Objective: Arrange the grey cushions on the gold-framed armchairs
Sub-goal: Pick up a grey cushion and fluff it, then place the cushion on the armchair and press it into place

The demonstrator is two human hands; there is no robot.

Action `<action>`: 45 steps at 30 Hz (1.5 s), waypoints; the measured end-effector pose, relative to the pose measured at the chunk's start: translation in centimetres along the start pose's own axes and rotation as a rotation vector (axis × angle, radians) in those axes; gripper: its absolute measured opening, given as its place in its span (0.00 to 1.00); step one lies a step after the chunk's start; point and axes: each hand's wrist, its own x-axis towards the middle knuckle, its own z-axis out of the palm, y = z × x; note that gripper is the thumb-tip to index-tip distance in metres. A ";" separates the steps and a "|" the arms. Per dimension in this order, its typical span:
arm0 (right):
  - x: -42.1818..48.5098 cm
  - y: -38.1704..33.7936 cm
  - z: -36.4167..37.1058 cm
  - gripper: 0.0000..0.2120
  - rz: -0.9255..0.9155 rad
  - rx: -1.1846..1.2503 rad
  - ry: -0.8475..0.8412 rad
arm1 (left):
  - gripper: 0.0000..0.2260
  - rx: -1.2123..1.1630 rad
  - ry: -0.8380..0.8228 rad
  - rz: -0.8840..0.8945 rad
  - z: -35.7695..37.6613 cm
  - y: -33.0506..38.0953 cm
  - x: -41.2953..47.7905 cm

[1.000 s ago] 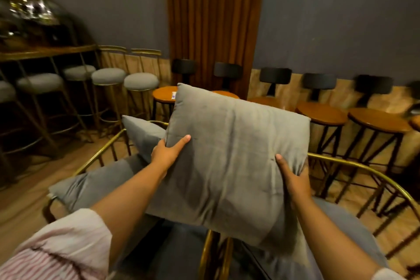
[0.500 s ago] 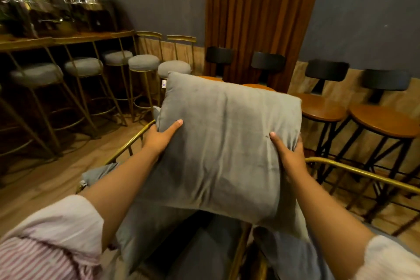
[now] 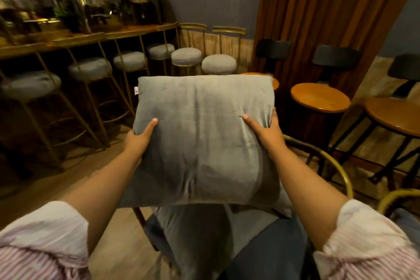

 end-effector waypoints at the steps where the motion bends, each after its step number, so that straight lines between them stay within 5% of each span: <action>1: 0.6 -0.1 1.3 0.60 0.016 -0.049 -0.005 | 0.43 -0.002 0.004 -0.037 -0.2 -1.1 0.9; 6: 4.0 1.1 6.2 0.56 0.031 -0.469 -0.081 | 0.52 0.094 -0.113 -0.081 0.3 -6.6 4.6; 11: 5.3 4.8 11.1 0.49 -0.045 -0.923 -0.216 | 0.51 0.558 -0.441 -0.302 4.6 -12.1 6.7; 19: 5.8 7.9 11.2 0.47 -0.055 -0.967 -0.203 | 0.48 0.731 -0.470 -0.361 6.3 -13.6 7.4; 26: 4.1 6.5 11.0 0.43 -0.087 -0.926 -0.192 | 0.48 0.658 -0.404 -0.294 5.7 -12.9 6.3; 33: 0.7 6.3 8.2 0.33 -0.172 -0.939 -0.171 | 0.35 0.593 -0.425 0.002 6.4 -8.8 3.4; 45: -12.3 8.1 -11.2 0.26 -0.255 -0.724 0.071 | 0.23 0.500 -0.697 0.332 15.4 -3.2 -18.4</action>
